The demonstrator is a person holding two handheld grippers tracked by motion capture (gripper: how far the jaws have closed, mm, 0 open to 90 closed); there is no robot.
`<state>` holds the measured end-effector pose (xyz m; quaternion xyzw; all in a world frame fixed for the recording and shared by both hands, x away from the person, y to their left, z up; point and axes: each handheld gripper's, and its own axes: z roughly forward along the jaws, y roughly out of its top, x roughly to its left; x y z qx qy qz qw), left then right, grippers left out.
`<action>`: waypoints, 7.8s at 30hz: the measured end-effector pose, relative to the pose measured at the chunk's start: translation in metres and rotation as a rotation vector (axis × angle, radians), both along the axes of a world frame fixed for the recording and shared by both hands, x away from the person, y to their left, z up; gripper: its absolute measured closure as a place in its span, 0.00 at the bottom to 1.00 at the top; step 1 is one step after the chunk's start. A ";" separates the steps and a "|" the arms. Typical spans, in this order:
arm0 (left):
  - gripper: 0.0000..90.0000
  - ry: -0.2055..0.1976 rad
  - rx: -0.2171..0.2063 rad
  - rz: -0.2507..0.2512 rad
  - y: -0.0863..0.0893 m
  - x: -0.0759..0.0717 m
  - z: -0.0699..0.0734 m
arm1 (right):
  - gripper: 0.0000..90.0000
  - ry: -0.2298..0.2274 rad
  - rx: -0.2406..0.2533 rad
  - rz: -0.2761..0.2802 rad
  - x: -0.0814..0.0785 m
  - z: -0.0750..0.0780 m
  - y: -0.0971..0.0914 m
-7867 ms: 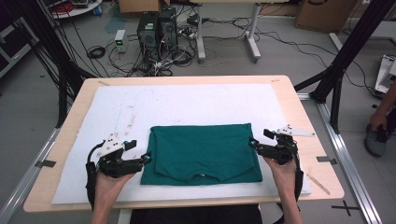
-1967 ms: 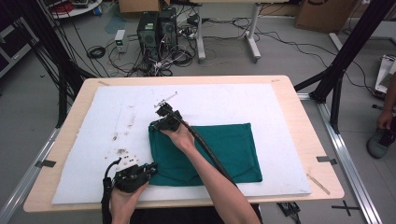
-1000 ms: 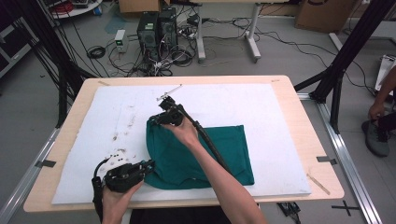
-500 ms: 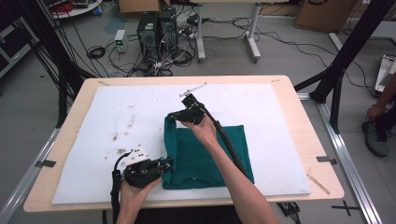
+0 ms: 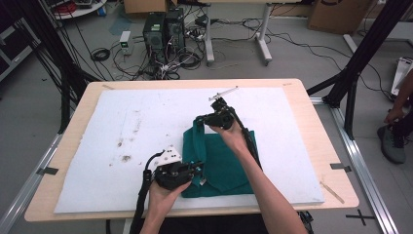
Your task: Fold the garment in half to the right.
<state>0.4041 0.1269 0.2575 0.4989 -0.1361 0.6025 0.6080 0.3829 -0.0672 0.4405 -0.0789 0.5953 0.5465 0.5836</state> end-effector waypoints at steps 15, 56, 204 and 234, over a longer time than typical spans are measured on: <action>0.95 0.008 0.058 0.009 -0.051 0.000 0.013 | 0.96 -0.003 0.058 -0.003 0.005 -0.001 -0.053; 0.94 0.061 0.099 0.166 -0.159 0.021 0.023 | 0.69 0.050 0.277 0.001 0.032 -0.009 -0.151; 0.30 -0.115 -0.559 0.117 0.215 0.001 0.008 | 0.23 -0.222 0.557 0.103 0.054 -0.162 -0.225; 0.30 -0.109 -0.585 0.125 0.226 0.002 0.002 | 0.23 -0.213 0.535 0.097 0.054 -0.162 -0.220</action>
